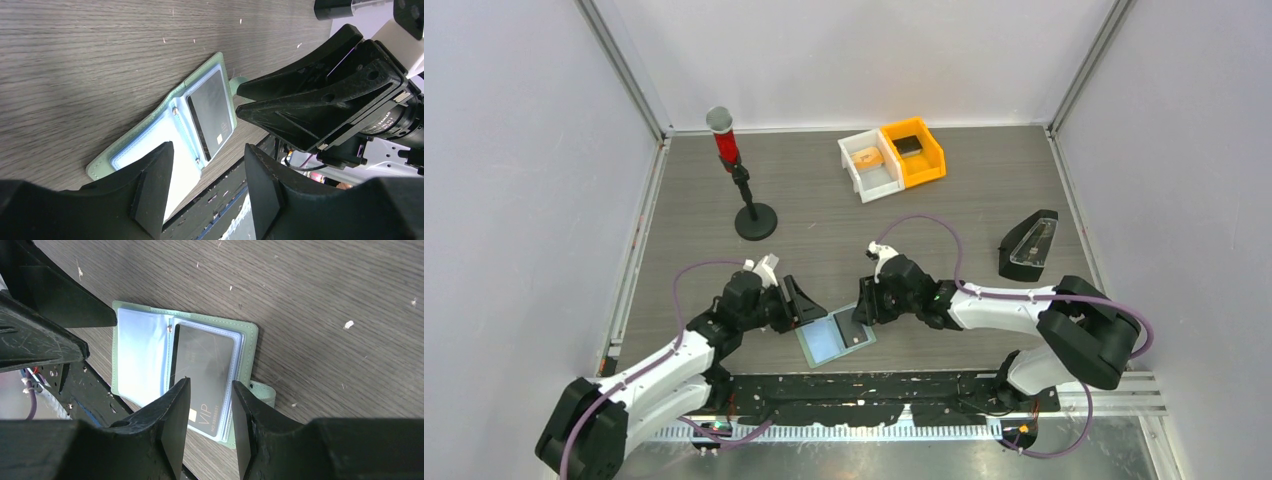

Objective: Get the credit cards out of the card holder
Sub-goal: Remove the credit card from the card holder.

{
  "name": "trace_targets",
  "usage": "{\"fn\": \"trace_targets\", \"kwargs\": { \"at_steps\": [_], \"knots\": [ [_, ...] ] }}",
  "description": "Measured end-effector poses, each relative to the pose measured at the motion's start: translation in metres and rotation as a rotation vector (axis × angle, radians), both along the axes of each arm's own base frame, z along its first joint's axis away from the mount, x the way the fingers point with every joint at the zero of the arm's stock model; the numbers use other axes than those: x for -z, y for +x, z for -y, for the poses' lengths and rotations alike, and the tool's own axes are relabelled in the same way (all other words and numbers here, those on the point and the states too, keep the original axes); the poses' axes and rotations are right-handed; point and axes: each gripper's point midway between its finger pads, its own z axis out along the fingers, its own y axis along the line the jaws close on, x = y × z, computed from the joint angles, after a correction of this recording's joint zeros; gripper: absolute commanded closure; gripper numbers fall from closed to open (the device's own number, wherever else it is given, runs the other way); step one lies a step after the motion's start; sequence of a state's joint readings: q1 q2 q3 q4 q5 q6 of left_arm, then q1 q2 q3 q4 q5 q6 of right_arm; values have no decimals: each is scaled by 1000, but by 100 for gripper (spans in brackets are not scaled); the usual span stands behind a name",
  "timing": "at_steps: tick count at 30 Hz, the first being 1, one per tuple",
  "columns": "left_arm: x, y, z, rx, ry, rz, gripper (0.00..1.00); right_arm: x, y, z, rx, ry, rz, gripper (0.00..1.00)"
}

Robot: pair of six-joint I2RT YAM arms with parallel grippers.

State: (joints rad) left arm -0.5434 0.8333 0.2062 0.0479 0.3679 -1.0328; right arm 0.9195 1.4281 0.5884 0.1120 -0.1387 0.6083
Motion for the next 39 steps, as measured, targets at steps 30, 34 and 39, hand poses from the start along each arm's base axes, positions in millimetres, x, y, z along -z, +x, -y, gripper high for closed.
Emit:
{"fn": "trace_targets", "kwargs": {
  "at_steps": [30,34,39],
  "knots": [
    [24,-16,22,68,50,-55,60,14,-30,10,14,5,-66,69],
    [22,-14,22,67,45,-48,60,10,-32,7,10,18,-65,69],
    [24,-15,25,75,45,-47,61,11,-31,4,9,27,-66,70]
  ]
}}
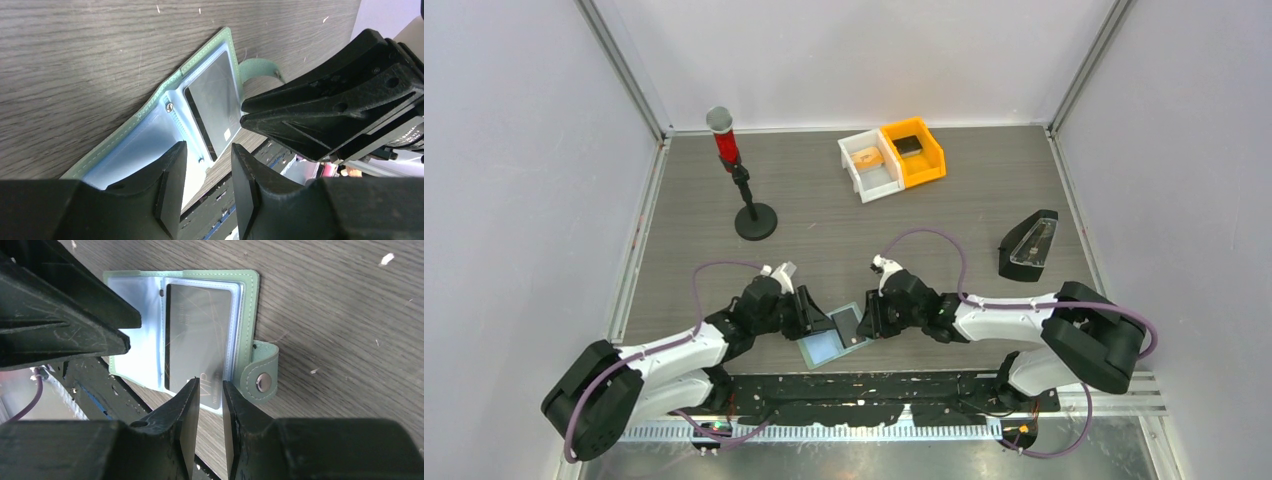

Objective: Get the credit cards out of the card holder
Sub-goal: Remove the credit card from the card holder.

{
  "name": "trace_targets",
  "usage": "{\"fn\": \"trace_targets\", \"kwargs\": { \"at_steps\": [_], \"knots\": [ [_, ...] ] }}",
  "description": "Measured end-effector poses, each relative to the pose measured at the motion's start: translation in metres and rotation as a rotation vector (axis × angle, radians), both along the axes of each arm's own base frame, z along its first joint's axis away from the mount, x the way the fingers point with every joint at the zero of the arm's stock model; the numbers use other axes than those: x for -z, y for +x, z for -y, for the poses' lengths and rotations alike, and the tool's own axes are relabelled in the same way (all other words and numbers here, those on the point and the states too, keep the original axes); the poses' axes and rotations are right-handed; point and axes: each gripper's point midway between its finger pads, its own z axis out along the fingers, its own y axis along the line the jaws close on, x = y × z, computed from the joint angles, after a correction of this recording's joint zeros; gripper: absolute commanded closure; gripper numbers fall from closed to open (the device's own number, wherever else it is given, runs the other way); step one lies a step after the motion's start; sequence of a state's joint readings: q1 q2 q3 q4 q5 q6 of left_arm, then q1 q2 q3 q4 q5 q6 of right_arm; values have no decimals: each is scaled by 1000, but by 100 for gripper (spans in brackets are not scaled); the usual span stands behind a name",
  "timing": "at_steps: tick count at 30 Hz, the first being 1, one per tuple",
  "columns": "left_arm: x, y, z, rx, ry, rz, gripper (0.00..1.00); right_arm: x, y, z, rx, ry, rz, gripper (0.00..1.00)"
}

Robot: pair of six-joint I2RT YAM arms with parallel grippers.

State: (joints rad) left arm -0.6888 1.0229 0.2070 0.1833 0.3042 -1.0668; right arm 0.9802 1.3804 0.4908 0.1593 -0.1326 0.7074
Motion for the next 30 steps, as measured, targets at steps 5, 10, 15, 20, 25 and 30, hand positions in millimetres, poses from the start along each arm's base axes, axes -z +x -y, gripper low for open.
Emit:
{"fn": "trace_targets", "kwargs": {
  "at_steps": [5,10,15,20,25,30],
  "knots": [
    [4,-5,2,17,9,-11,61,6,-1,-1,1,-7,-14,71],
    [4,-4,2,13,13,-7,62,7,-7,-4,-4,9,-21,72],
    [5,-4,2,11,17,-5,67,8,-10,-5,1,31,-33,74],
    [3,-1,4,11,7,7,74,8,-15,-7,1,47,-45,74],
    [1,0,6,12,-5,19,78,8,-15,-8,6,53,-55,75],
    [8,-2,6,15,7,2,78,8,-15,-8,8,53,-56,75]
  ]
}}
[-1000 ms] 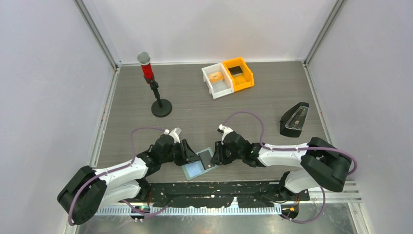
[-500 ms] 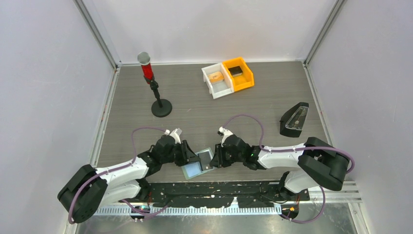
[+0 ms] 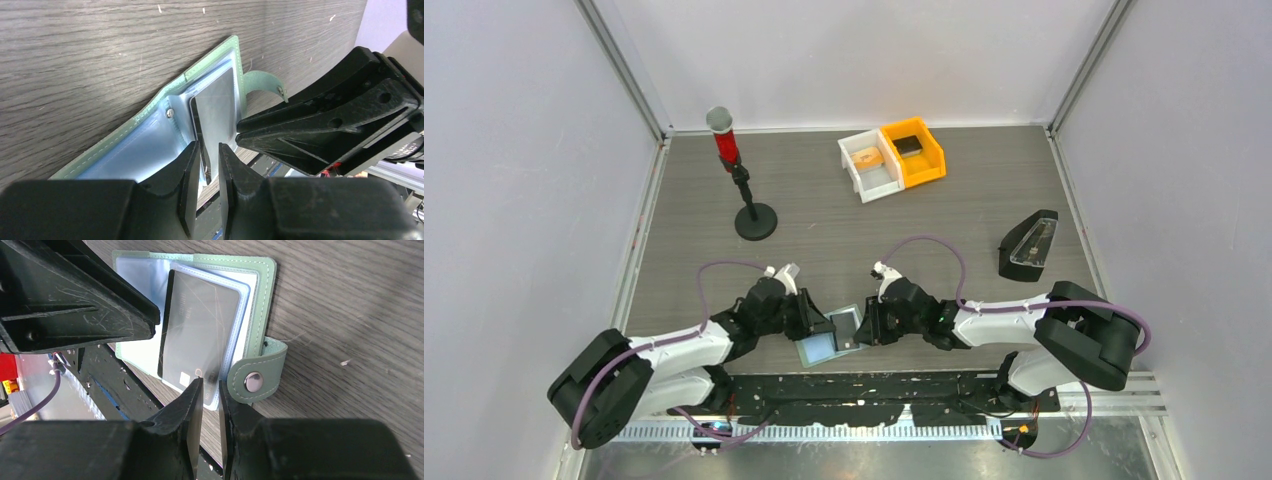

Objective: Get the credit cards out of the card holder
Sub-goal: Remove the credit card from the card holder.

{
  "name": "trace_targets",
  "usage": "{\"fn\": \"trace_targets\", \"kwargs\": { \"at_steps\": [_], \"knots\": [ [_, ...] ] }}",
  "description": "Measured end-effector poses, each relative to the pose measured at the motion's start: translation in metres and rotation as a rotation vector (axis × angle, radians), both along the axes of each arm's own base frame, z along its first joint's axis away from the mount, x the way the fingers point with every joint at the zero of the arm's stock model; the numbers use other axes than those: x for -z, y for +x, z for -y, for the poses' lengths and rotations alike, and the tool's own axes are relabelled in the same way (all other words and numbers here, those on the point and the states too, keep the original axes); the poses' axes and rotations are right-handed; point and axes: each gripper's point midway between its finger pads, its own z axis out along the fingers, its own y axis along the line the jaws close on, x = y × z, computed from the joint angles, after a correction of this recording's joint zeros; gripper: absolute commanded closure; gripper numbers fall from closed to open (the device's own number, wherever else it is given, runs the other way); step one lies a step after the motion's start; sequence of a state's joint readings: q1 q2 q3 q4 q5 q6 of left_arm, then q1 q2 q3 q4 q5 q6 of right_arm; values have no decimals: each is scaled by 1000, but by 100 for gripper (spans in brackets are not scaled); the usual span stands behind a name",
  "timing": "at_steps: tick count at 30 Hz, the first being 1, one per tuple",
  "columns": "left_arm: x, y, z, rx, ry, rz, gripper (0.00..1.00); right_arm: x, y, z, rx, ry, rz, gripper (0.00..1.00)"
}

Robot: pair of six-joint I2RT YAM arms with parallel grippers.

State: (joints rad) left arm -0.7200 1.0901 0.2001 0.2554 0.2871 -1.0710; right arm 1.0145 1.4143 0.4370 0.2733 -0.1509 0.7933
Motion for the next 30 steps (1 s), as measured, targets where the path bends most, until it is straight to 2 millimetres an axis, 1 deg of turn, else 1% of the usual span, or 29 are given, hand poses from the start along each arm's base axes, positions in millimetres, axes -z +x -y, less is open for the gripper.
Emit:
{"fn": "trace_targets", "kwargs": {
  "at_steps": [4,11,15,16,18,20,21,30],
  "knots": [
    [5,-1,-1,-1,15,-12,74,0,0,0,0,0,0,75],
    [7,-2,-1,-2,26,-12,75,1,0,0,0,1,1,75],
    [12,-2,-1,-3,34,-27,79,1,0,0,0,0,1,76],
    [13,-2,0,-3,34,-29,82,1,0,0,0,0,1,76],
    [14,-2,1,-6,30,-35,88,1,0,0,0,0,1,76],
    [15,-2,2,-10,26,-40,98,1,0,0,0,0,1,76],
    [15,-1,2,-13,22,-40,100,1,0,1,0,0,1,76],
    [15,-1,2,-46,-31,-38,100,1,-1,1,0,-2,0,76]
  ]
}}
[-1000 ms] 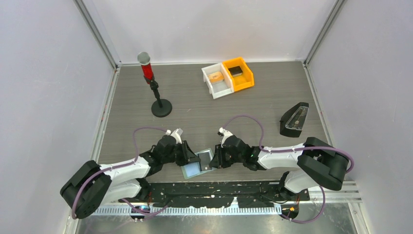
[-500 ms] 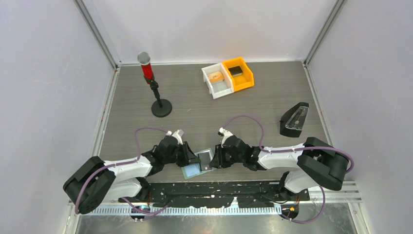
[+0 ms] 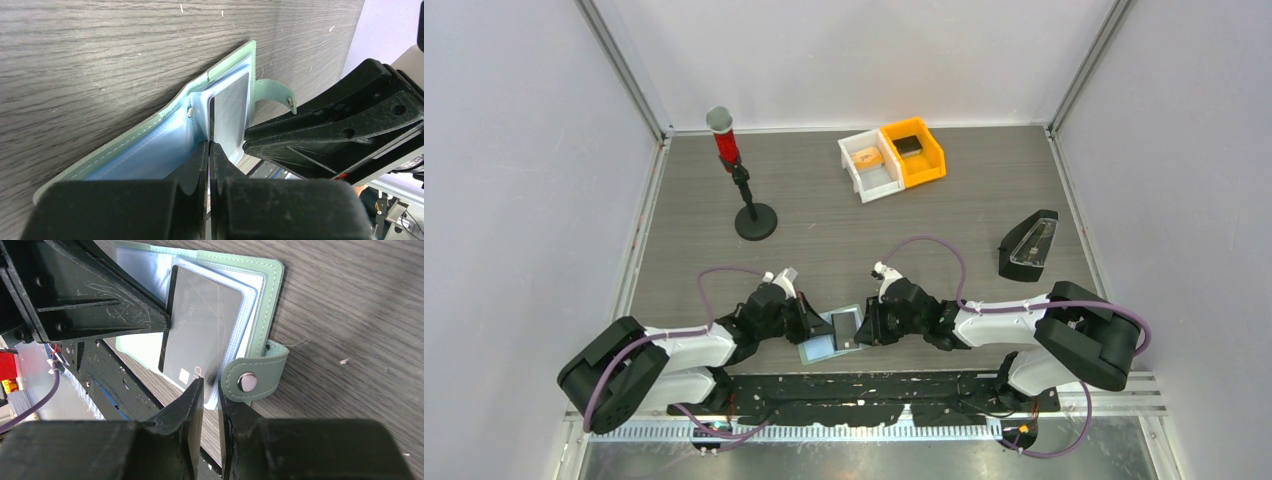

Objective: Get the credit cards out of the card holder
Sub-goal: Remove the credit card from the card holder.

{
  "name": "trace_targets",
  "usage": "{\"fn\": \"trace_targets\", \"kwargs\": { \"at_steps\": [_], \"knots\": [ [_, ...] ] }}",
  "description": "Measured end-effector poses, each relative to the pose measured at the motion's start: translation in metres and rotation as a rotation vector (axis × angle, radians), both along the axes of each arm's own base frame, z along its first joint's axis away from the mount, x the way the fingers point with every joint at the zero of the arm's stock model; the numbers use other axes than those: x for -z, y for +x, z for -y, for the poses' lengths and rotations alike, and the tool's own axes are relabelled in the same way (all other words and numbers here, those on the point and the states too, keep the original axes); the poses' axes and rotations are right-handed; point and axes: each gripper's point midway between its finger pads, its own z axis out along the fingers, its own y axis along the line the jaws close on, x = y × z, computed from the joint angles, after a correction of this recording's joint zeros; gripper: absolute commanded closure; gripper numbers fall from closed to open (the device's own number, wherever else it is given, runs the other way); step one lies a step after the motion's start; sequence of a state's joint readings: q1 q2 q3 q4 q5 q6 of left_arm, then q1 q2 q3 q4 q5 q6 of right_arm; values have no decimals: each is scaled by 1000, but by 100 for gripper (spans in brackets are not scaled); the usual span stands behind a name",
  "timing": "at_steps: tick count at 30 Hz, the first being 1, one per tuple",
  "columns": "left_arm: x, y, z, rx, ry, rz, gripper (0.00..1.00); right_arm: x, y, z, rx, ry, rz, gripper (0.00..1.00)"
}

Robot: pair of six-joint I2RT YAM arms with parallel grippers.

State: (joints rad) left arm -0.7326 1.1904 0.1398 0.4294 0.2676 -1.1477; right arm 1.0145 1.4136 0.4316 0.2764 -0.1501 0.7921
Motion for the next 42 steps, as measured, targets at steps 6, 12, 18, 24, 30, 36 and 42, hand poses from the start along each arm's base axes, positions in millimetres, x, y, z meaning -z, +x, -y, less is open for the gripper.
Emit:
{"fn": "trace_targets", "kwargs": {
  "at_steps": [6,12,18,24,30,36,42],
  "knots": [
    [-7,-2,-2,3,0,13,100,0,1,1,2,-9,4,76],
    [-22,-3,-5,10,-1,56,100,0,3,-1,-2,-14,7,76],
    [-22,-6,-11,10,28,59,100,0,4,-2,-5,-17,12,76],
    [-21,-9,-14,16,42,53,100,0,3,0,-7,-24,18,75],
    [-24,-10,-11,39,34,60,100,-7,3,3,-11,-20,27,75],
    [-21,-12,-5,77,38,26,100,-25,7,-4,-15,23,57,71],
    [-21,-13,2,104,26,8,100,-21,12,-11,-11,10,54,70]
  ]
}}
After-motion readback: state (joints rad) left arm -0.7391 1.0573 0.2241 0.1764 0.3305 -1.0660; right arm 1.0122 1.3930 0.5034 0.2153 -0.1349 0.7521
